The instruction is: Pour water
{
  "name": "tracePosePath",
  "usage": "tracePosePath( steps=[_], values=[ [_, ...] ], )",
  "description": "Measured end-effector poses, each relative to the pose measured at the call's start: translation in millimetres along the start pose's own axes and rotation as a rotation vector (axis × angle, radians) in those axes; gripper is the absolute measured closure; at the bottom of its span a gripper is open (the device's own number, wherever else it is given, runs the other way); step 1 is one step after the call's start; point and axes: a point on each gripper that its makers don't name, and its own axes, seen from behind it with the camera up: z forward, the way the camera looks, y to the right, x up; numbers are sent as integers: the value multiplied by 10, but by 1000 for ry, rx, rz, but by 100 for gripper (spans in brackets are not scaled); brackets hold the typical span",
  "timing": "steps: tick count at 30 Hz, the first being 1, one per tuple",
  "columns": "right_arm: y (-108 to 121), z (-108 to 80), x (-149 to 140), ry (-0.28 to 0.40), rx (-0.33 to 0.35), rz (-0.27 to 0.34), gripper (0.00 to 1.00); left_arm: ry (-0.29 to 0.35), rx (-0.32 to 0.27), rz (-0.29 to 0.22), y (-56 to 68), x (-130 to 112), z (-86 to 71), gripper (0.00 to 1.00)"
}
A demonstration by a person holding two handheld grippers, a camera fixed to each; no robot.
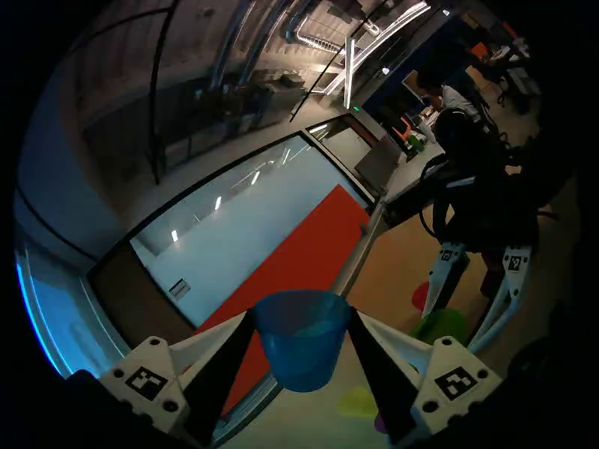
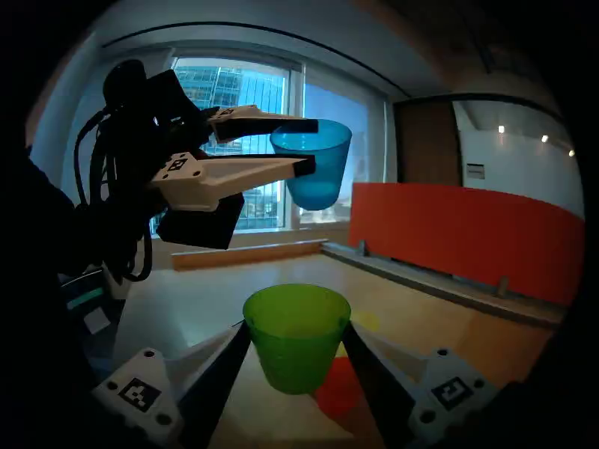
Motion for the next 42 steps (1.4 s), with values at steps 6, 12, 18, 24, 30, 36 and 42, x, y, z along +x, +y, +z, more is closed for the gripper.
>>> tracePosePath(
  steps=[6,12,18,24,30,36,42],
  values=[
    [4,-12,22,3,0,-4,11,-5,9,41,-21,16,21,12],
    [4,-14,44,6,0,-6,11,-5,10,79,-19,28,51,12],
    [7,-14,49,7,0,-8,11,-1,10,126,-24,48,79,12],
    [13,-7,61,10,0,-8,11,0,9,167,-9,63,101,12],
    [24,-11,59,13,-3,-9,11,4,8,203,11,95,112,12],
    [34,-18,57,15,-5,-7,11,14,4,236,66,138,107,12],
    [30,-26,72,17,-6,-7,11,9,5,273,96,133,114,12]
  ],
)
